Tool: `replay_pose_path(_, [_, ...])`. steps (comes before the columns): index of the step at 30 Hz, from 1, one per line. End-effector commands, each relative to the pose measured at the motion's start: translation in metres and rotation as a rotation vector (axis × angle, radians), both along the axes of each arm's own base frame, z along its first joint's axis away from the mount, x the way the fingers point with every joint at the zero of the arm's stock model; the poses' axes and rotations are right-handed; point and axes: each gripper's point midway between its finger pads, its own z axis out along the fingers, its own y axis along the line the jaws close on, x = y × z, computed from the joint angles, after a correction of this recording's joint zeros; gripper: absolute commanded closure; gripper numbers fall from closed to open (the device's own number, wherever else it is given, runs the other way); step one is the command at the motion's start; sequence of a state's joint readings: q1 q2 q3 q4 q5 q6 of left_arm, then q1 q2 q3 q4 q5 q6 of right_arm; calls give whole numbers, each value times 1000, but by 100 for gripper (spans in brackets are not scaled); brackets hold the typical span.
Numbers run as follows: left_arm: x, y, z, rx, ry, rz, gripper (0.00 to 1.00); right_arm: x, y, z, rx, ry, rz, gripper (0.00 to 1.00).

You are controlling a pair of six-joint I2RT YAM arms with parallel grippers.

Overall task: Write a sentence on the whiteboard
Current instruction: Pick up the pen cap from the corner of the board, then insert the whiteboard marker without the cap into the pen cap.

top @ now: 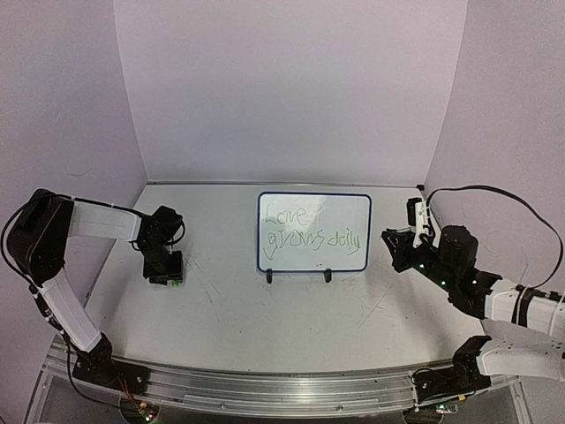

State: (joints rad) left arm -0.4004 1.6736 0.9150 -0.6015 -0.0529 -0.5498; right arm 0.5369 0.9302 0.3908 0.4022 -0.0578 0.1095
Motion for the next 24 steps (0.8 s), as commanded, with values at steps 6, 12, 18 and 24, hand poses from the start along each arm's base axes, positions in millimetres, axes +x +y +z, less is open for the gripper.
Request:
replay_pose_path(6, [-4,-14,-13,-64,32,-54,75,7,6,22,36,-26,14,100])
replay_pose_path(12, [-3,-43,32,-83,-132,-226,100,11,23,35,80,24,73,100])
replay_pose_path(18, [-45,-160,128,-273,-543,-693,100,-9,98,54,153,236,495,100])
replay_pose_path(24, [-116,-222,202,-489,-1004,-1063,100,-38,158,74,204,361,774,100])
